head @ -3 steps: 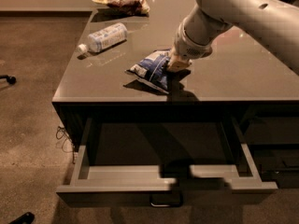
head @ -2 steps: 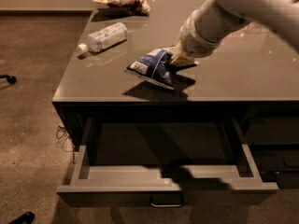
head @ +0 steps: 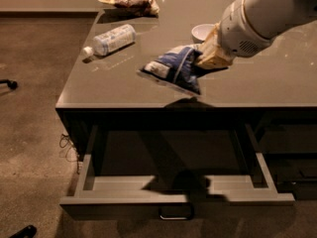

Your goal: Place blue chip bag into top drawer

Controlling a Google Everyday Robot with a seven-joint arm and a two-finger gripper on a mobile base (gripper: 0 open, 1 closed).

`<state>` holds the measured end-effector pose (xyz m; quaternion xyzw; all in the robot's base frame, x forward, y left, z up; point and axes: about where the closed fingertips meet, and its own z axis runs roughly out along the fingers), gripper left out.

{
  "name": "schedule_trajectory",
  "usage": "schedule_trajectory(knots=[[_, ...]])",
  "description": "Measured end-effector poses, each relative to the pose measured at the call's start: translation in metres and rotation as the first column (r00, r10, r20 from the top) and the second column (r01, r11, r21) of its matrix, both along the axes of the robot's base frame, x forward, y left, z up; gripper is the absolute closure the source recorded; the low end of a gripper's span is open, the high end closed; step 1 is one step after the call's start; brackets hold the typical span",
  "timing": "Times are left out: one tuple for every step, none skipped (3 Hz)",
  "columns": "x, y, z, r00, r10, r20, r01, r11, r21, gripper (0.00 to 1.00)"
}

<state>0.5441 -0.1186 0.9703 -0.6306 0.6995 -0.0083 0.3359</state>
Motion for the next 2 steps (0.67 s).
schedule_trajectory(knots=[[-0.0074,0.002,0.0002,0.9998,0.007,-0.021,-0.007,1.0,0.011,1.0],[-0.0077,0.0046,-0.0072,0.9984,0.036,-0.043,-0.035,0.999,0.018,1.0]])
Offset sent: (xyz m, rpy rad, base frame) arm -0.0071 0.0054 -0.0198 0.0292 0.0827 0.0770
